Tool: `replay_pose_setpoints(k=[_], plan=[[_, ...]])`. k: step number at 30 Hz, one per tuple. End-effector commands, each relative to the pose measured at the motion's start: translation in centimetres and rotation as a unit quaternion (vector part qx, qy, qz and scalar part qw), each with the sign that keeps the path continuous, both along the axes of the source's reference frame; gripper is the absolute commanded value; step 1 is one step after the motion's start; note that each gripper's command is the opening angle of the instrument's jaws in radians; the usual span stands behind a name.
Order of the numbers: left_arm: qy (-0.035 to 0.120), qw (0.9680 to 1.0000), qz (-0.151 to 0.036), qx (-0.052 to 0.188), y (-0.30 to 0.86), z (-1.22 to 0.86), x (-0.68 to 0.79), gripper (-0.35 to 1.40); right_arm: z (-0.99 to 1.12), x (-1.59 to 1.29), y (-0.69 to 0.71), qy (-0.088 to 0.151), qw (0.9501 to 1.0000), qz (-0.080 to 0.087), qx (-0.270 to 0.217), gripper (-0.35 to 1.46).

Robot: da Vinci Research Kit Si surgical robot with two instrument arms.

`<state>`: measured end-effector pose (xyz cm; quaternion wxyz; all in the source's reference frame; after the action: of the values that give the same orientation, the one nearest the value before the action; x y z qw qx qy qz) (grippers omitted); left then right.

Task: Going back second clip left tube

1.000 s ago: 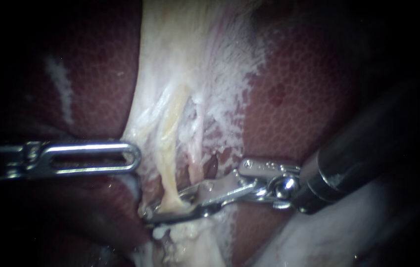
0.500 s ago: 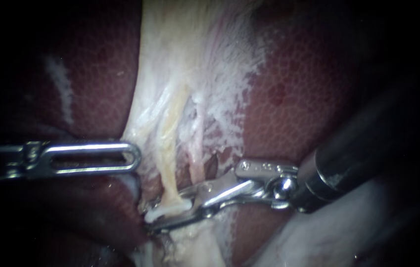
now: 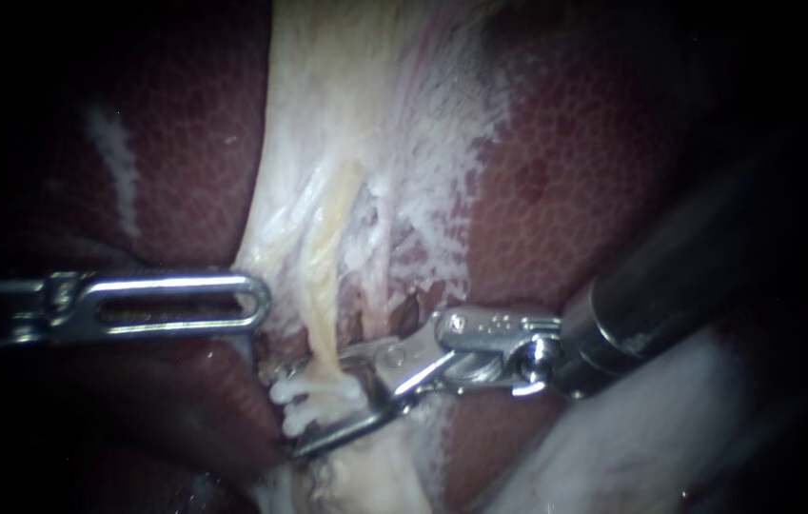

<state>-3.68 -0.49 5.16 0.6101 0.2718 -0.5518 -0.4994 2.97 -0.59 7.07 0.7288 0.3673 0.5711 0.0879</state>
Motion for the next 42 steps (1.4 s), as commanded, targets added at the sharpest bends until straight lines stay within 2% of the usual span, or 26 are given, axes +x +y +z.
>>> replay_pose_setpoints(k=[1,7,13,17,21,23,25,27,31,38,42], plan=[[0.000,1.0000,0.000,0.000,0.00,0.00,0.00,-0.35,0.02,0.01,-0.01,0.001,1.0000,0.000,-0.003,0.60],[0.000,1.0000,0.000,0.000,0.00,0.00,0.00,-0.35,0.09,0.05,-0.04,0.017,0.9991,-0.004,-0.040,0.60],[0.000,1.0000,0.000,0.000,0.00,0.00,0.00,-0.35,0.10,0.03,-0.02,0.038,0.9954,-0.008,-0.088,0.60],[0.000,1.0000,0.000,0.000,0.00,0.00,0.00,-0.35,0.10,-0.02,-0.02,0.038,0.9953,-0.007,-0.088,0.60],[0.000,1.0000,0.000,0.000,0.00,0.00,0.00,-0.35,0.08,-0.07,-0.01,0.009,0.9995,0.003,-0.031,0.60],[0.000,1.0000,0.000,0.000,0.00,0.00,0.00,-0.35,0.08,-0.07,-0.01,-0.004,1.0000,0.006,-0.004,0.60],[0.000,1.0000,0.000,0.000,0.00,0.00,0.00,-0.35,0.08,-0.07,-0.01,-0.021,0.9992,0.010,0.033,0.60],[0.000,1.0000,0.000,0.000,-0.01,0.00,0.00,-0.35,0.08,-0.08,-0.01,-0.026,0.9985,0.012,0.047,0.60],[0.000,1.0000,0.000,0.000,-0.01,-0.01,0.00,-0.35,0.08,-0.10,-0.01,-0.050,0.9938,0.018,0.098,0.60],[0.000,1.0000,0.000,0.000,-0.01,-0.01,-0.01,-0.35,0.08,-0.13,-0.01,-0.054,0.9924,0.022,0.108,0.60],[0.000,1.0000,0.000,0.000,-0.01,-0.01,0.00,-0.35,0.08,-0.20,-0.01,-0.041,0.9961,0.023,0.074,0.60]])
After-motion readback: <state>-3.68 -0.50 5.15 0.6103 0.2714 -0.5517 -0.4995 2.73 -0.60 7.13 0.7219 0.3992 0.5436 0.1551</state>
